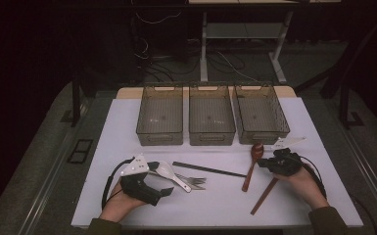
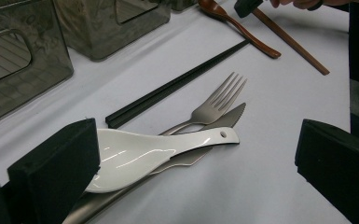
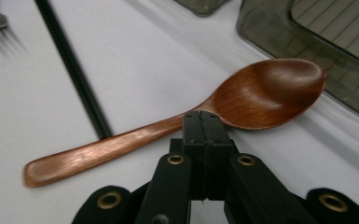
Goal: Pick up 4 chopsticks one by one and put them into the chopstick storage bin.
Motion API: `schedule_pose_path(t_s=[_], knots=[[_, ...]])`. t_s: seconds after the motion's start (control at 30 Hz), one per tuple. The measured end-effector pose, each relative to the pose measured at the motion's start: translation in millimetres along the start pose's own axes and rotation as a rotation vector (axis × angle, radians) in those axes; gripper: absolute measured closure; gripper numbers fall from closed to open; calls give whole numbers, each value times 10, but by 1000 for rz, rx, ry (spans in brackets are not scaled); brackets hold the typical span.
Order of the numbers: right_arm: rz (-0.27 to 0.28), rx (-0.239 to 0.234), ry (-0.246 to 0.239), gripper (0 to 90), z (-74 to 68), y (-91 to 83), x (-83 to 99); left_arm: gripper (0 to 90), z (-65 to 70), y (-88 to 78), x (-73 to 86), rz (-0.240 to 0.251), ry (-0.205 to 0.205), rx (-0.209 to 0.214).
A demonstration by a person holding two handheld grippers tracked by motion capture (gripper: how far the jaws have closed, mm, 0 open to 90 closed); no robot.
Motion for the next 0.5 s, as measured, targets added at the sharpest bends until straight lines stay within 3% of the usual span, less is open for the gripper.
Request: schedule_pose_path(t_s=[0.1,0.2,0.3,0.4,0.5], knots=[[13,-23,0,818,-57,-38,18,0,2,0,0,-1,1,0],[-5,-45,-34,778,-174,-66,71,0,2,0,-1,0,2,0],[-18,-52,-39,738,-227,-69,125,0,2,-1,-1,-1,3,0],[-21,-36,-28,655,-189,-103,168,0,4,-10,0,0,2,-1],[-10,-4,13,582,-58,-188,210,0,-2,-10,0,3,0,-1]])
Point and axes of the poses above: each handheld gripper's, and its own axes: y roughly forward along the jaws, x roughly out of its underside, z roughly to its right, the point moved 7 cm from there along y, roughly forward along the jaws, and after that the axes turned 3 degrees about -z, right-handed, at the moved point
